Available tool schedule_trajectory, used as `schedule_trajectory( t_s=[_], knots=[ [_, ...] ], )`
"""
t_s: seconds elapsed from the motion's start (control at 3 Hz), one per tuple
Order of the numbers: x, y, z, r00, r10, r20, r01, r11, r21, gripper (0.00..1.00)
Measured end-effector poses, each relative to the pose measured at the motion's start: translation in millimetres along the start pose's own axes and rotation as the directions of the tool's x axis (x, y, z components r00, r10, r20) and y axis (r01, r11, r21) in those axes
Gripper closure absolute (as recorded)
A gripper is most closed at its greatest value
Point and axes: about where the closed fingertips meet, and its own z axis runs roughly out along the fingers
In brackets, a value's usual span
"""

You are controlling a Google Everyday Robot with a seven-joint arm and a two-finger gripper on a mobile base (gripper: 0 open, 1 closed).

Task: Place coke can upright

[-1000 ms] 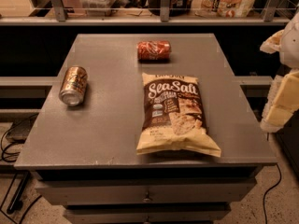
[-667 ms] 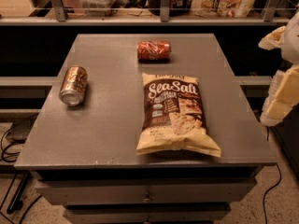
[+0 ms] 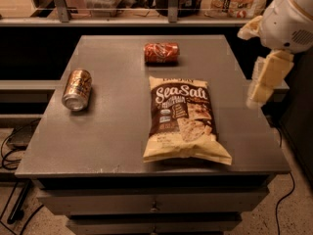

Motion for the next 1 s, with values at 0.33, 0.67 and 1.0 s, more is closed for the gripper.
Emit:
schedule_trajectory(
  t_s=[0.33, 0.67, 1.0],
  knots=[
    [-37, -26, 20, 0.996, -0.087, 0.026, 0.087, 0.9962, -0.008, 0.00],
    [-42, -29, 21, 0.995, -0.095, 0.031, 0.095, 0.9955, -0.002, 0.00],
    [-51, -31, 33, 0.993, -0.105, 0.048, 0.107, 0.9938, -0.030, 0.00]
  ],
)
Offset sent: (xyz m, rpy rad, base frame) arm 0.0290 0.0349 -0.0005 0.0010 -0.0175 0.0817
